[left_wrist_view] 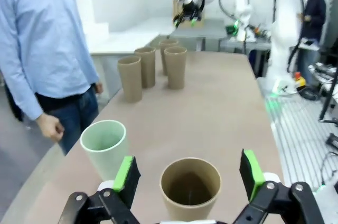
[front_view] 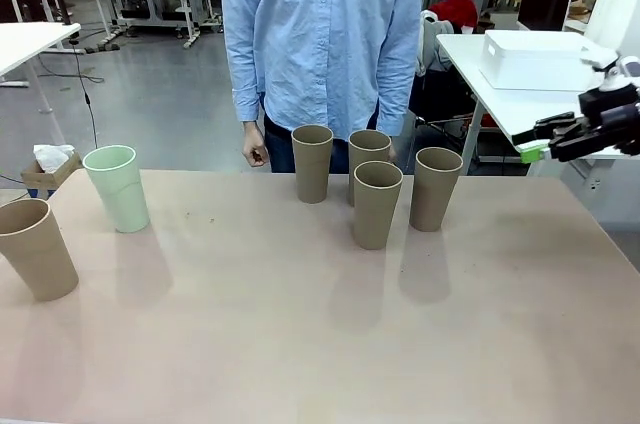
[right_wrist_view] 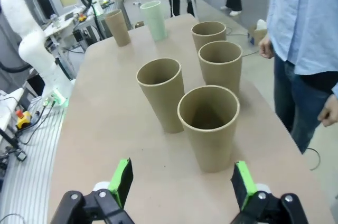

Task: Stack the cups and store them in the basket.
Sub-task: Pick up two Reusable plastic cups , one in each hand.

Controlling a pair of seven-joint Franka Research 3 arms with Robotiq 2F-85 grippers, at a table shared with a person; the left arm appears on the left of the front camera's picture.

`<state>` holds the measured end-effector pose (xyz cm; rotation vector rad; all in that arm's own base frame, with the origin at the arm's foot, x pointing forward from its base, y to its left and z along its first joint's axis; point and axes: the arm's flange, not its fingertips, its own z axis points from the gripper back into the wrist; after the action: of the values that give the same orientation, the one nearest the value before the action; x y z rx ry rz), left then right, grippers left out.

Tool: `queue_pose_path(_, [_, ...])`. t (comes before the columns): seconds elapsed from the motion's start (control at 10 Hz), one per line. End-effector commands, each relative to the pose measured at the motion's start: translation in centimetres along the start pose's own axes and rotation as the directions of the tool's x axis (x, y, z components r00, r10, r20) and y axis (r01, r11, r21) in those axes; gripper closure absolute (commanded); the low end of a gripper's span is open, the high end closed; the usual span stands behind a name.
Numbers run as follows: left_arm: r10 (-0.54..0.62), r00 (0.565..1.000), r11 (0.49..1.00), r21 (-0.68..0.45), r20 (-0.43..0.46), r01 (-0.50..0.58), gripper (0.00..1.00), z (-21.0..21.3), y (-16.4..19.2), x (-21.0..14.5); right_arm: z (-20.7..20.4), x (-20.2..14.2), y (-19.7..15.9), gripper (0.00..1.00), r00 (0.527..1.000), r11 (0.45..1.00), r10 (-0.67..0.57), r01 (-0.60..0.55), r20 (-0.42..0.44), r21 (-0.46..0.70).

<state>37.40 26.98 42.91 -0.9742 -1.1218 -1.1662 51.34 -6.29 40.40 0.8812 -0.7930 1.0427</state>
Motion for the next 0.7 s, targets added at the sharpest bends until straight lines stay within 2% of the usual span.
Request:
queue_pose_path(0.0, [-0.021,0.997,0.998,-0.055,0.068,0.024,0.0,2.5,2.3,-1.7,-1.3,-1.1,-1.2,0.0,0.999,0.999,0.03,-0.03,0.036,0.016])
queue_pose_path(0.1, [-0.007,0.997,0.998,-0.058,0.077,0.012,0.0,2.2,1.9,-1.8,-1.5,-1.4,-0.9,0.0,0.999,0.999,-0.015,0.014,0.04,0.031])
queue_pose_path(0.2, [-0.004,0.999,1.0,-0.031,0.041,0.005,0.0,1.0,0.4,-1.5,-1.1,-1.1,-0.5,0.0,1.0,1.0,0.002,-0.002,0.002,0.017])
queue_pose_path(0.6, [-0.009,0.999,0.999,-0.047,0.051,0.011,0.0,1.7,1.1,-2.0,-1.4,-1.6,-0.7,0.0,1.0,1.0,-0.008,0.008,0.004,0.022])
